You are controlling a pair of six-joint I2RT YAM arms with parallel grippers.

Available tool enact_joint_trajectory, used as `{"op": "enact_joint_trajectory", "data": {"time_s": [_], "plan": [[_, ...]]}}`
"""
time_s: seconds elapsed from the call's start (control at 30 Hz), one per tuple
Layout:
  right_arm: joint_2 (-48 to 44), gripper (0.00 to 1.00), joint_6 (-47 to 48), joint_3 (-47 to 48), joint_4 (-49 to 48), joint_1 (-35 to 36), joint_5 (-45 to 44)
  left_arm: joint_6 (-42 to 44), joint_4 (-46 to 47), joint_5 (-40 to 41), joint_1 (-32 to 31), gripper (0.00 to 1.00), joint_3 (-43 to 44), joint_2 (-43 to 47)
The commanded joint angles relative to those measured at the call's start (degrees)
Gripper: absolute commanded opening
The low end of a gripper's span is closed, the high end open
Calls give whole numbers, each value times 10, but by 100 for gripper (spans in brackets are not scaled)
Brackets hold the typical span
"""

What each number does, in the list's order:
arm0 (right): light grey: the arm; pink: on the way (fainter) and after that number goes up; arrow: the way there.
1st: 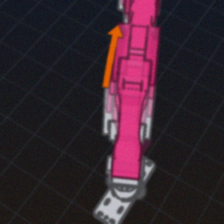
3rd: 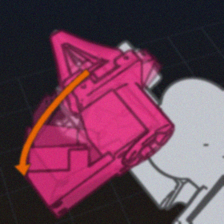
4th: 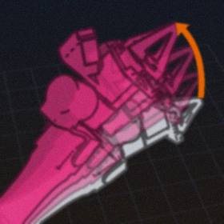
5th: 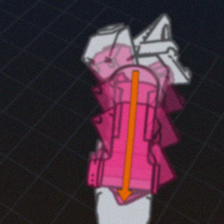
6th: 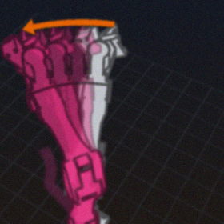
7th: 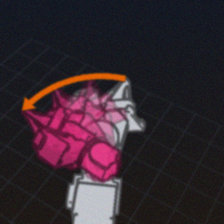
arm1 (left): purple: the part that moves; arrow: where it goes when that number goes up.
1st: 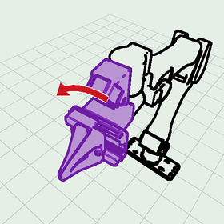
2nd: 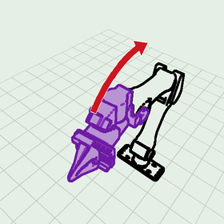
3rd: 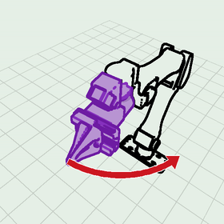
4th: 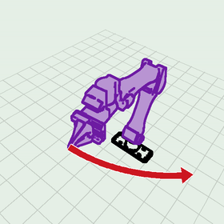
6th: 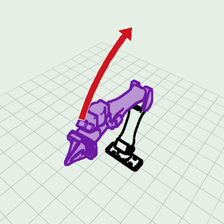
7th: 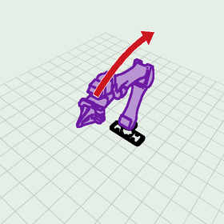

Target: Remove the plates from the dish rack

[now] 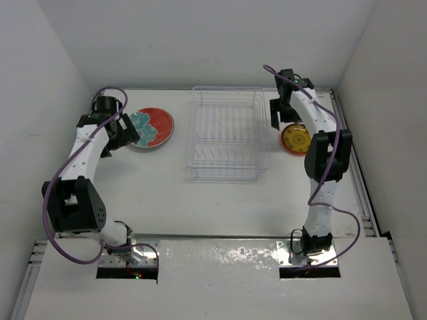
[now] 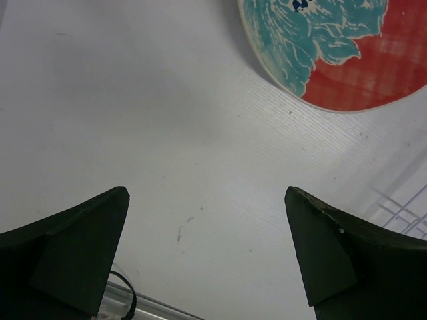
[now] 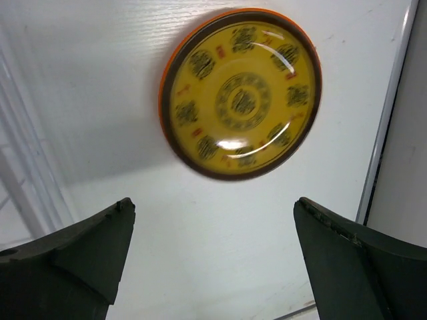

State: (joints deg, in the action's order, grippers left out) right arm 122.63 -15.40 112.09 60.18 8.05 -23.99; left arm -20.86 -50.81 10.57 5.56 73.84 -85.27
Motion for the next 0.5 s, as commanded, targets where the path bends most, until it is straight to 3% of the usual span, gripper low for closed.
{"op": "enact_joint_trajectory", "data": {"time_s": [0.0,0.13,0.17,0.23,0.47], "plan": [[-99,99,-8,10,15,-1,2,11,-16,28,-8,100,51,0],[-219,99,-17,-85,-40,-1,102,13,-58,76,-25,100,130,-9],[-285,99,-19,-146,-58,-1,138,14,-64,95,-30,100,153,-7],[-351,99,-28,-201,-88,-1,155,18,-71,110,-48,100,165,11],[-613,99,-27,-380,-90,6,137,36,22,125,-101,100,55,179]]}}
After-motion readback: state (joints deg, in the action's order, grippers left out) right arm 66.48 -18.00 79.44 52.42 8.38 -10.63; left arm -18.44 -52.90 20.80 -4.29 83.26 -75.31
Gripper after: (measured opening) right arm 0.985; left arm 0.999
